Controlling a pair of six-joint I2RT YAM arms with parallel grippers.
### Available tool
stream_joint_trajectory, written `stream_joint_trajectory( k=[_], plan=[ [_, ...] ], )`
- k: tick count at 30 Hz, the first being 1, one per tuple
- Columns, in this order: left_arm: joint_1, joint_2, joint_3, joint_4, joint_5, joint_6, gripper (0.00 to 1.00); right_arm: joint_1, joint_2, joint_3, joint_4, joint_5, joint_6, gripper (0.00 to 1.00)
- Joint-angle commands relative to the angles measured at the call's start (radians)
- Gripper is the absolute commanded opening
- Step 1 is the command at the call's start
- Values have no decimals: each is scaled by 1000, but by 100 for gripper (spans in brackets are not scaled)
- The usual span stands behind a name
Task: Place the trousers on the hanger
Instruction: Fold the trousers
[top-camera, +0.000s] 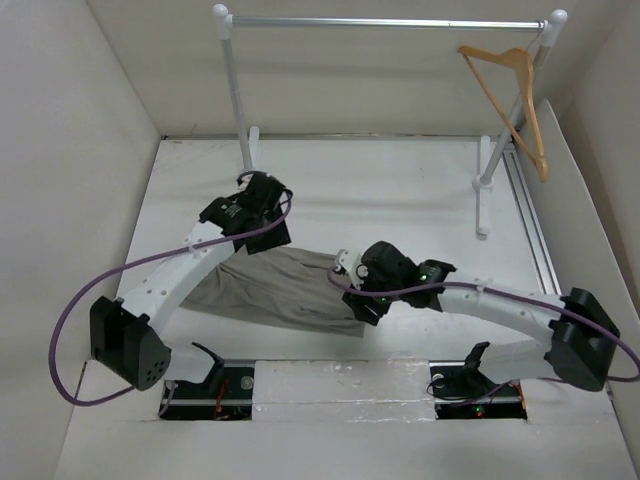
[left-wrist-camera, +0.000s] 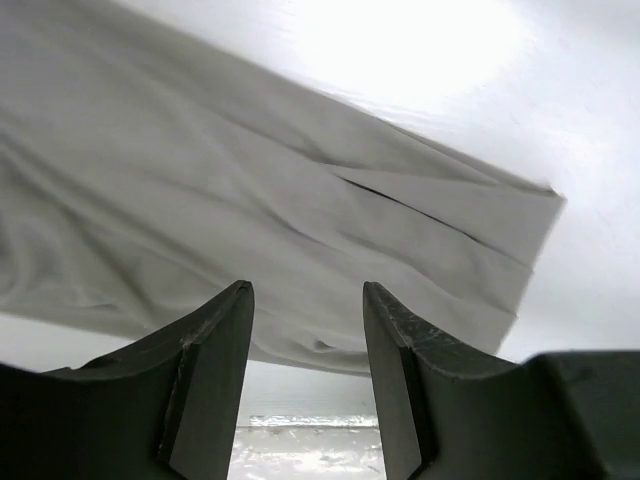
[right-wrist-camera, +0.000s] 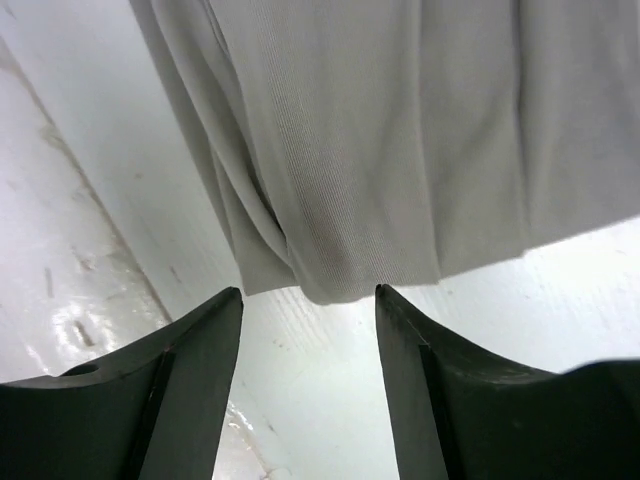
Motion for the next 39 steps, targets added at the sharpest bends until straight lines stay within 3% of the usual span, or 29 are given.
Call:
stream_joint_trajectory(
  k=[1,3,4,6,7,11,12,13,14,15,18,23,28,31,33,39],
  plan=[
    [-148,100,77,-5,-71,31,43,-22,-124,-17,-30,43,58,62],
    [-218,182,147,23,-47,87,43,-62,-213,-41,-38,57,66,62],
    [-250,273,177,53,-33,108,43,-82,-241,-69,-38,57,95,34],
    [-328,354,263,78,-14,162,43,-123,-300,-103,-24,47,110,6],
    [-345,430,292,101,5,183,43,-163,-355,-121,-15,27,113,0],
    [-398,550,427,155,84,289,43,-257,-457,-224,-4,-42,158,0],
    [-410,602,456,176,97,329,43,-284,-500,-270,22,-102,163,7],
    [-410,602,456,176,111,329,43,-297,-526,-270,22,-102,163,8],
    [-410,619,462,185,117,343,43,-306,-548,-317,40,-119,169,15],
    [-410,660,470,179,116,355,43,-306,-572,-346,104,-144,175,30],
    [-378,731,488,176,142,360,43,-317,-624,-443,257,-233,190,44],
    [-306,773,439,227,300,326,44,-245,-609,-520,407,-199,212,45],
    [-306,846,470,185,321,364,47,-191,-522,-571,657,-144,222,44],
    [-296,869,478,195,305,381,29,-172,-401,-540,700,-138,195,42],
    [-283,886,482,204,306,378,1,-160,-338,-523,720,-138,172,40],
    [-194,905,499,241,309,355,0,-146,-166,-457,775,-105,132,36]
  ],
)
